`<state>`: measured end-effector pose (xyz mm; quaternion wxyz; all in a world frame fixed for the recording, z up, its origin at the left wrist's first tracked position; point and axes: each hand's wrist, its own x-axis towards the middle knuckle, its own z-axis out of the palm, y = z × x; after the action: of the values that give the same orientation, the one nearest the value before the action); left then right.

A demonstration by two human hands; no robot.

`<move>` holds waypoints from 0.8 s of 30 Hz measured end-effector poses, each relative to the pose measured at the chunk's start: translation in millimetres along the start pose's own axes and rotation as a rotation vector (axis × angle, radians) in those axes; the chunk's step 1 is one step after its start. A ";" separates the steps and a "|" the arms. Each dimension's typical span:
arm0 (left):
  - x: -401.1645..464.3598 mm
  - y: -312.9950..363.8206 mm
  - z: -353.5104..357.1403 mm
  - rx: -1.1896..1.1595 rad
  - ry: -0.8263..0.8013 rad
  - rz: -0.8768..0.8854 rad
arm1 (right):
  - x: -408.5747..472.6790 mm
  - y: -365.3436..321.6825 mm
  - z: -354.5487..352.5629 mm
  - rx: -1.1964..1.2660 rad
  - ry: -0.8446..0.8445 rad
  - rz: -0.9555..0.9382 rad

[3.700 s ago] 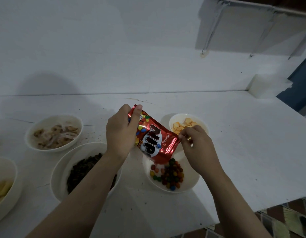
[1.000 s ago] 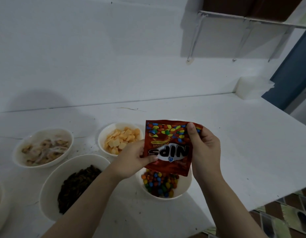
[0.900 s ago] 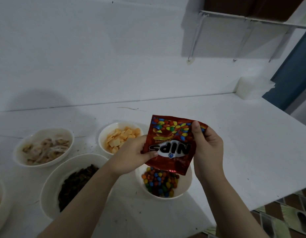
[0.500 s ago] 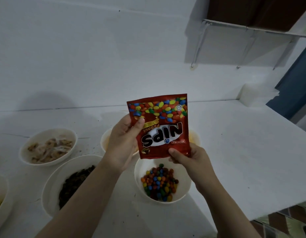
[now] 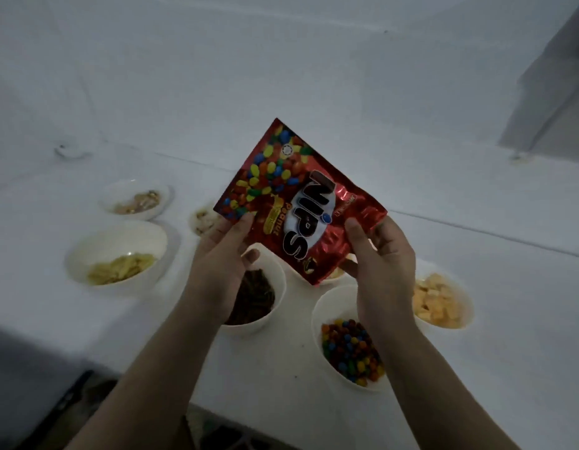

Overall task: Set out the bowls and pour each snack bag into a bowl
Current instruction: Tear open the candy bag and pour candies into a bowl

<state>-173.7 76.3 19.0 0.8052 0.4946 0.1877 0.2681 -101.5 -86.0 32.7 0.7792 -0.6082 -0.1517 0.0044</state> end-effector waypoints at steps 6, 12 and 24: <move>-55.1 31.6 -99.6 0.125 0.347 0.159 | -34.5 24.4 83.3 -0.093 -0.381 -0.057; -132.1 60.3 -217.3 0.205 0.746 0.191 | -92.2 52.1 184.4 -0.080 -0.720 0.070; -246.0 75.2 -443.2 0.280 1.198 0.075 | -265.5 163.7 381.8 -0.169 -1.145 0.475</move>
<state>-637.0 260.4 -99.5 0.4772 0.3654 0.6234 0.5001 -418.0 267.1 -102.2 0.5014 -0.5859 -0.4056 0.4907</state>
